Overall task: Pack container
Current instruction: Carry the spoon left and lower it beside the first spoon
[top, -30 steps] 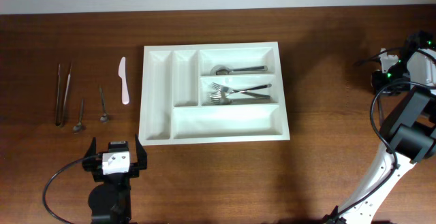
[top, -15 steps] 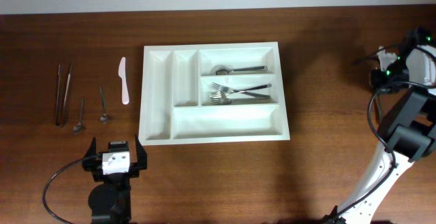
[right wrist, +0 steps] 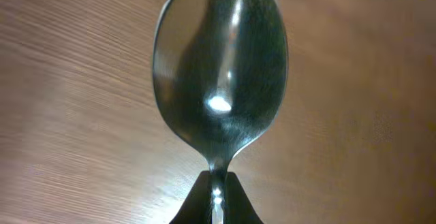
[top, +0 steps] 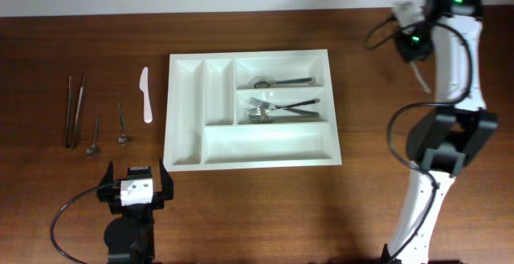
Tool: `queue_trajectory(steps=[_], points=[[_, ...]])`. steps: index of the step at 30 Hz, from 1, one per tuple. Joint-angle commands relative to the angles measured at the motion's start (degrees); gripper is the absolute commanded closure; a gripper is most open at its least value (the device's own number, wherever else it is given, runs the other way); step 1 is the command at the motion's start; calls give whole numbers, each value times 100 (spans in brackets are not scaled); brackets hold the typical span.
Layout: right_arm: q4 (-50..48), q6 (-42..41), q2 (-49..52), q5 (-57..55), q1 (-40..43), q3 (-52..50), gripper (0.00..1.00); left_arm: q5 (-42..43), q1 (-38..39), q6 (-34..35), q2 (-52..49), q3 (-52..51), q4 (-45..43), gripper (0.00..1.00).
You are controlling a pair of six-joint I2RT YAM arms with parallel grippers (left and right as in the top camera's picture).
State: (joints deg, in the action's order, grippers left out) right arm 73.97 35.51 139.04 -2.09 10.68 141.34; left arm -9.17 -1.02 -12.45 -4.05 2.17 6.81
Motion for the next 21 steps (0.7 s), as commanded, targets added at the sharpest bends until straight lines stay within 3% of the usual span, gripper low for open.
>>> queue_trajectory(steps=[1, 13, 21], points=[[131, 944, -105, 11, -763, 254, 96, 59, 26, -48, 48, -33, -15, 1], [302, 2048, -120, -11, -2524, 258, 96, 59, 26, -48, 48, -33, -15, 1], [323, 2243, -87, 323, -2986, 256, 96, 59, 26, -48, 48, -33, -15, 1]])
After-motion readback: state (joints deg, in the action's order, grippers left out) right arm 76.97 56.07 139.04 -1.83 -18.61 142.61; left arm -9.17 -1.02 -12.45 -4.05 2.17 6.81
